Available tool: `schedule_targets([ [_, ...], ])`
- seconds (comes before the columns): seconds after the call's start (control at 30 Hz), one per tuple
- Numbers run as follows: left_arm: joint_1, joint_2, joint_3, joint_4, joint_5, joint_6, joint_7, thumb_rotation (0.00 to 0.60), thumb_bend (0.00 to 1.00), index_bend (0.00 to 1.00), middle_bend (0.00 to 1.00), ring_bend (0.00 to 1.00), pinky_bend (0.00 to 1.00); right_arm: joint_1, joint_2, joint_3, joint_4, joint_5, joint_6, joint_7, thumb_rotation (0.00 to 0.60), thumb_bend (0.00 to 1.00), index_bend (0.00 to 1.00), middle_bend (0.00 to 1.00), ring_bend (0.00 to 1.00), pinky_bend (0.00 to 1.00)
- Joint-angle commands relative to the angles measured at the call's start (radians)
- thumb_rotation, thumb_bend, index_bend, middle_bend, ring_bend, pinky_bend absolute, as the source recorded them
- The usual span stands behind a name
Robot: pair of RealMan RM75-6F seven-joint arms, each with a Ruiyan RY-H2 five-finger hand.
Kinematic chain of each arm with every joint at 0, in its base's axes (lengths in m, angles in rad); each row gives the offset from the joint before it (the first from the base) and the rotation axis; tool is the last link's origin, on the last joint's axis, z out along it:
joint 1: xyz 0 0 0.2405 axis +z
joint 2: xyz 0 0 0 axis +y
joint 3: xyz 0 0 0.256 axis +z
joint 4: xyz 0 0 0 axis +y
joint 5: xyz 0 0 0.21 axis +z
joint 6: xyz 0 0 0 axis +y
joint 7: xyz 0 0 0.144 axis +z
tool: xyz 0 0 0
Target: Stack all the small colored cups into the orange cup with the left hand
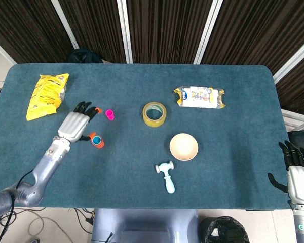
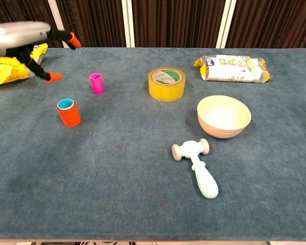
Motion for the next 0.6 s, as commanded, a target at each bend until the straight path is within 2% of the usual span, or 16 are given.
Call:
schedule_targets([
  [0.03,-0.050,-0.027,-0.051,0.067,-0.057,-0.055,-0.012,0.600,0.27,0.20,0.17,0.00,0.00,0.001,-0.002,0.000,0.001,0.002,-0.002,-0.001,0.600,0.32,0.09,0.08,0.13,0.08],
  [0.33,-0.124,-0.104,-0.079,0.201,-0.159,-0.164,0.011,0.600,0.27,0.21,0.18,0.00,0.00,0.000,-0.001,0.002,0.002,0.006,-0.003,0.000,0.600,0.32,0.09,0.08,0.13,0.09],
  [0.6,-0.157,-0.197,-0.065,0.314,-0.194,-0.205,0.029,0.600,0.27,0.23,0.19,0.00,0.00,0.000,0.000,0.006,0.007,0.018,-0.007,0.005,0.600,0.32,0.09,0.08,0.13,0.08],
])
